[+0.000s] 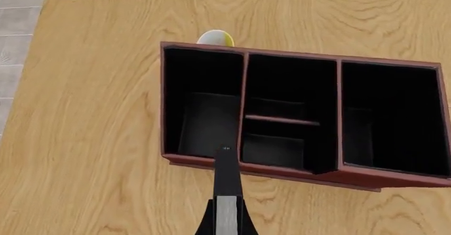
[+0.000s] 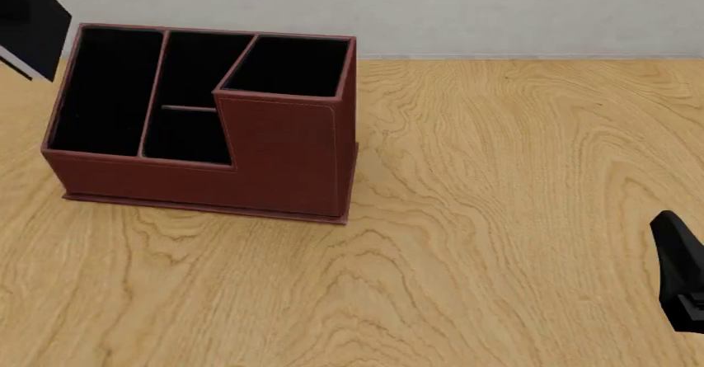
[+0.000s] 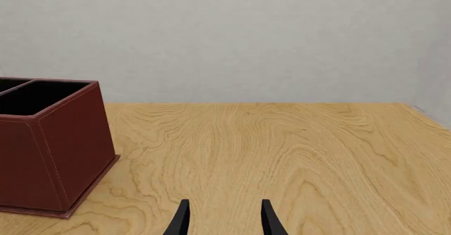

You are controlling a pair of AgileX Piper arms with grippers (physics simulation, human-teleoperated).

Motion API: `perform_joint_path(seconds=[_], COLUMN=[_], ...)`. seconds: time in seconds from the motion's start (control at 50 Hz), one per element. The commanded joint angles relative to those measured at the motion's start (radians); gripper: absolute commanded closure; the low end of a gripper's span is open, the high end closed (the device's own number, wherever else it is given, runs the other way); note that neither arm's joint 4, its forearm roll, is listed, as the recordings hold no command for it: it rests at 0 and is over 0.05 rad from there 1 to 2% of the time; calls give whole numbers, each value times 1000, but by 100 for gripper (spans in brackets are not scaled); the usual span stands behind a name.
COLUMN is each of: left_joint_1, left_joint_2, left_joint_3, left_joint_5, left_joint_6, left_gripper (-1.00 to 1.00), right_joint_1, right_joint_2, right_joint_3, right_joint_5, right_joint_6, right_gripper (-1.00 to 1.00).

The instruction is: Pick up the book and place it in the left compartment of the caddy.

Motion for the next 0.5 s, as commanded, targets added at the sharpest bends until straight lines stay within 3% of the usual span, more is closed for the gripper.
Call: perform_joint_path(seconds=[0.02,0.28,0.5], left_joint_1=[9,52,49], left_joint_2=[46,95,130], left_joint_3=[-18,-57,-29], left_joint_5=[-46,-69,-131], left_joint_6=[28,38,43], left_gripper=[100,100,100], right_joint_1=[2,2,2], right_joint_2=[0,0,0], right_joint_3=[2,2,2], right_joint_5=[-2,-2,-2], right_joint_6=[0,0,0], right_gripper=[-100,-100,-100])
